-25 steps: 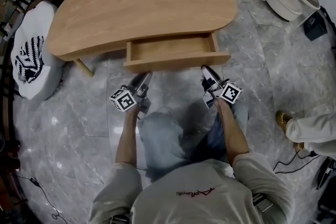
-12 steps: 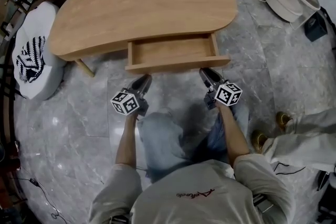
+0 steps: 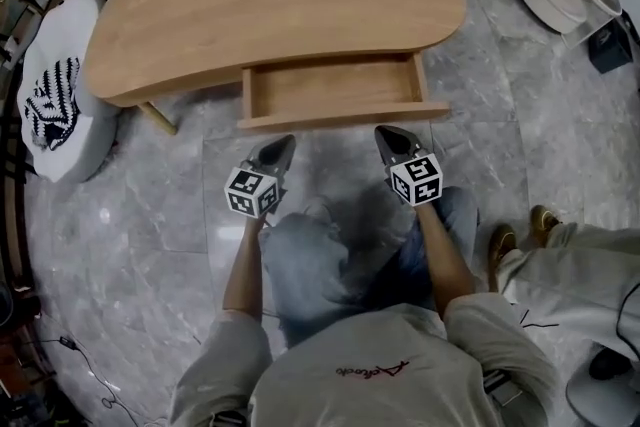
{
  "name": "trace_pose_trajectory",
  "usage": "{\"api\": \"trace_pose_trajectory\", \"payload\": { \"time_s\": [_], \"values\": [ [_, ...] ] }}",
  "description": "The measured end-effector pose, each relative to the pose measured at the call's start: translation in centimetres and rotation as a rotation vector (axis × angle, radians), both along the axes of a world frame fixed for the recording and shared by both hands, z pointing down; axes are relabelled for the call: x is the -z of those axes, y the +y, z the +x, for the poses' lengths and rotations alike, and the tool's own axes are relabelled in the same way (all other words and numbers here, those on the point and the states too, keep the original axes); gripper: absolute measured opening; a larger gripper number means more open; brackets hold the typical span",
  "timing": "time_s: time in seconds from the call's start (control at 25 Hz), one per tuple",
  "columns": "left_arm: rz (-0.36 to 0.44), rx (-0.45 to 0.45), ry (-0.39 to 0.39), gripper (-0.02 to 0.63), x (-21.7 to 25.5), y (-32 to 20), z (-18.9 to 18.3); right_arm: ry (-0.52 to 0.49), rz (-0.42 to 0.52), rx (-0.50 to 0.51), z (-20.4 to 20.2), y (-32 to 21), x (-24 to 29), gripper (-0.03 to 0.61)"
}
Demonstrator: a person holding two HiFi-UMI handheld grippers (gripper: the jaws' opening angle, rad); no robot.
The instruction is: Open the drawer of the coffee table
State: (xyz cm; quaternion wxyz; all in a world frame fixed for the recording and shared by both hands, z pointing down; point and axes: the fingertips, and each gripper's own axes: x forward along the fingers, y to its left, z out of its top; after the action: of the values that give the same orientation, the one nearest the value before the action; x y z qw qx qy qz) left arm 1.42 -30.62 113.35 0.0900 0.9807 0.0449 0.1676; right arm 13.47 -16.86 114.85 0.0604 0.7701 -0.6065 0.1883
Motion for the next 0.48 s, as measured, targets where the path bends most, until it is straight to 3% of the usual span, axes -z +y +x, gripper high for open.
{"api": "trace_pose_trajectory", "payload": {
  "time_s": [0.28,0.48],
  "values": [
    [-0.055,0.013,-0.057,0.0,-3.2,-2.1,0.7,-0.024,-0.063,0.025,-0.6,-2.8,-1.4,0.005],
    [-0.117,0.021,-0.136,0.0,-3.1,-2.4,0.5,-0.083,-0.164,0.059,-1.7,-4.1,-2.0,0.005]
  ]
}}
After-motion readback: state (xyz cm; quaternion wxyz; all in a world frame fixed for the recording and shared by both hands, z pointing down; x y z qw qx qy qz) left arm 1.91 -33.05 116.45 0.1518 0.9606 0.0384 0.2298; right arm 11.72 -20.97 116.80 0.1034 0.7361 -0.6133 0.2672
